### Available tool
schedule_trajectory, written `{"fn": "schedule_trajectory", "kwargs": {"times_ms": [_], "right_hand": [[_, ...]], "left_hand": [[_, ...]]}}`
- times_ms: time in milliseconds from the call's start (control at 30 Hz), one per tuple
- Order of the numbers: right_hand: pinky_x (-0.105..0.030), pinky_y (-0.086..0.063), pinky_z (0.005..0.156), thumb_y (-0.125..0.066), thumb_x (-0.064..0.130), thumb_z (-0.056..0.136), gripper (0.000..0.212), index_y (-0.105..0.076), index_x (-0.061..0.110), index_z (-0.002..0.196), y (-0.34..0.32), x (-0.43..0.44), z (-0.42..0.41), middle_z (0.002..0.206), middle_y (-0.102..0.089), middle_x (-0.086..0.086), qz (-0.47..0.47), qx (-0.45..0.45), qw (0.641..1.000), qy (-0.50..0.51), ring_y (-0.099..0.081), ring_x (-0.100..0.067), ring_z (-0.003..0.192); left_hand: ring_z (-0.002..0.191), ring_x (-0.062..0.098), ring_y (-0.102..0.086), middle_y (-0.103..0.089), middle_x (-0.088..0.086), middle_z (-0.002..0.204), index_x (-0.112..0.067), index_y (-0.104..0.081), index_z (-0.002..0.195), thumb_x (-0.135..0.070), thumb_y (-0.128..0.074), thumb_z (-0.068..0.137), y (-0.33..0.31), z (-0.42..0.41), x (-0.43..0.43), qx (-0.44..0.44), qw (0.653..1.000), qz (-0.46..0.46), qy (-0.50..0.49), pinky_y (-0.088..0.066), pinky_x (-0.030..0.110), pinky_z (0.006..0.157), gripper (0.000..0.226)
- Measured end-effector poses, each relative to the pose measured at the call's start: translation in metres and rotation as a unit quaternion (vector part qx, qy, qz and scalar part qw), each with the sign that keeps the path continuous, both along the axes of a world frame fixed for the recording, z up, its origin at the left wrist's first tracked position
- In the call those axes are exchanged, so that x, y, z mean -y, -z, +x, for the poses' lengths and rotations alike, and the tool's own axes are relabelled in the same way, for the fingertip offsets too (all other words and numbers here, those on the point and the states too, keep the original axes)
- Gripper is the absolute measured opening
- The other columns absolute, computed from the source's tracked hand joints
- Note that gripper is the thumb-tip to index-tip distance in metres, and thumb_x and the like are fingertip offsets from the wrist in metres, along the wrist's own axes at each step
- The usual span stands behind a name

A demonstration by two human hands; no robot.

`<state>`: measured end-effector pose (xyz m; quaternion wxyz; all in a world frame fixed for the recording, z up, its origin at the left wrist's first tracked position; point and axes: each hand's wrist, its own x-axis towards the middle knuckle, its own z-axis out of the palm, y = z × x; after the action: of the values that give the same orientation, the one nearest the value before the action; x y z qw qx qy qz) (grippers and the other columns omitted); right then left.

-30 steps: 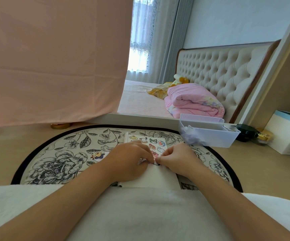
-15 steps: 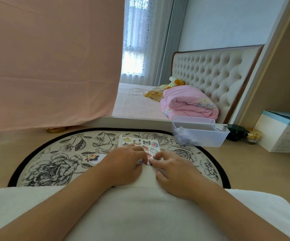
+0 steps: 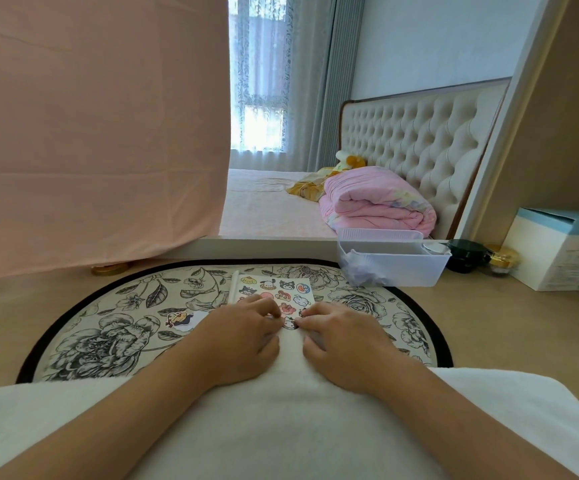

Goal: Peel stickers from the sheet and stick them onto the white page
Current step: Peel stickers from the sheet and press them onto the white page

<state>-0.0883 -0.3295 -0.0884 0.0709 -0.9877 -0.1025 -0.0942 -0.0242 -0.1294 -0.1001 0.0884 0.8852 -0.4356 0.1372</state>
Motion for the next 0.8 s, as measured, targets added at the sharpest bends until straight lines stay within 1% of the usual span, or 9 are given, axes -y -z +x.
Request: {"fn": "schedule_trajectory", "kwargs": {"times_ms": [100,167,300,367,433,533,600,667,800], "right_hand": [[-0.034,-0.046,0.1,-0.04,0.041,0.097,0.042,-0.056,0.033,0.135,0.001,-0.001,0.0,0.133,-0.053,0.013,-0.015,-0.002,1.0,0.005,-0.05,-0.012,0.123],[-0.038,-0.046,0.1,-0.037,0.04,0.098,0.043,-0.052,0.031,0.137,0.002,-0.002,0.001,0.132,-0.051,0.007,-0.034,-0.007,0.999,0.002,-0.048,-0.017,0.122],[-0.042,-0.042,0.102,-0.035,0.037,0.099,0.045,-0.045,0.031,0.142,0.003,-0.003,0.004,0.134,-0.045,0.003,-0.051,-0.028,0.998,-0.009,-0.041,-0.02,0.125],[-0.041,-0.042,0.102,-0.035,0.037,0.099,0.045,-0.046,0.03,0.142,0.002,-0.002,0.005,0.134,-0.045,0.003,-0.051,-0.03,0.998,-0.012,-0.04,-0.019,0.126],[-0.039,-0.043,0.102,-0.037,0.036,0.098,0.046,-0.049,0.029,0.142,0.002,-0.001,0.004,0.133,-0.047,0.005,-0.039,-0.03,0.999,-0.016,-0.042,-0.018,0.125],[-0.035,-0.045,0.101,-0.042,0.035,0.097,0.044,-0.058,0.028,0.137,0.0,0.002,0.003,0.127,-0.053,0.008,0.009,-0.025,0.999,-0.02,-0.049,-0.015,0.121],[-0.033,-0.046,0.1,-0.045,0.036,0.097,0.04,-0.063,0.029,0.132,0.0,0.005,0.002,0.124,-0.056,0.011,0.038,-0.024,0.999,-0.019,-0.052,-0.011,0.118],[-0.032,-0.046,0.1,-0.048,0.038,0.097,0.036,-0.067,0.03,0.127,-0.002,0.008,0.0,0.126,-0.058,0.014,0.053,-0.023,0.998,-0.02,-0.053,-0.008,0.118],[-0.033,-0.043,0.103,-0.049,0.039,0.097,0.033,-0.07,0.029,0.121,-0.005,0.01,-0.003,0.13,-0.059,0.016,0.029,-0.012,0.999,-0.023,-0.053,-0.007,0.118]], "left_hand": [[0.109,0.005,-0.053,-0.059,-0.021,0.119,-0.032,-0.071,0.112,-0.047,-0.031,0.09,0.001,-0.002,-0.003,-0.008,1.0,-0.015,0.003,-0.054,0.031,0.079,0.048],[0.11,0.001,-0.051,-0.059,-0.025,0.12,-0.039,-0.07,0.116,-0.052,-0.034,0.091,0.002,-0.002,-0.005,-0.027,0.999,-0.029,-0.003,-0.053,0.029,0.083,0.045],[0.112,0.0,-0.047,-0.054,-0.026,0.123,-0.051,-0.061,0.127,-0.063,-0.029,0.091,0.002,-0.003,-0.004,-0.048,0.998,-0.025,-0.011,-0.047,0.026,0.086,0.05],[0.111,0.003,-0.046,-0.052,-0.024,0.124,-0.053,-0.055,0.132,-0.064,-0.027,0.092,0.002,-0.003,-0.003,-0.041,0.999,-0.009,-0.009,-0.044,0.025,0.087,0.05],[0.113,0.006,-0.043,-0.047,-0.022,0.129,-0.055,-0.047,0.138,-0.064,-0.023,0.093,0.0,-0.003,-0.002,-0.041,0.999,0.016,-0.009,-0.041,0.027,0.093,0.052],[0.12,0.007,-0.038,-0.044,-0.02,0.135,-0.054,-0.041,0.143,-0.063,-0.017,0.091,-0.002,-0.004,-0.002,-0.05,0.998,0.041,-0.004,-0.037,0.029,0.1,0.057],[0.119,0.005,-0.041,-0.046,-0.022,0.132,-0.054,-0.046,0.139,-0.06,-0.018,0.09,-0.002,-0.005,-0.002,-0.053,0.998,0.028,-0.007,-0.041,0.029,0.097,0.057],[0.116,0.0,-0.046,-0.053,-0.026,0.125,-0.051,-0.057,0.132,-0.056,-0.022,0.088,-0.003,-0.006,-0.001,-0.06,0.998,-0.009,-0.017,-0.047,0.028,0.092,0.056],[0.107,-0.008,-0.057,-0.067,-0.027,0.116,-0.037,-0.076,0.11,-0.054,-0.03,0.083,-0.004,-0.007,0.003,-0.056,0.996,-0.068,-0.029,-0.051,0.025,0.091,0.055]]}}
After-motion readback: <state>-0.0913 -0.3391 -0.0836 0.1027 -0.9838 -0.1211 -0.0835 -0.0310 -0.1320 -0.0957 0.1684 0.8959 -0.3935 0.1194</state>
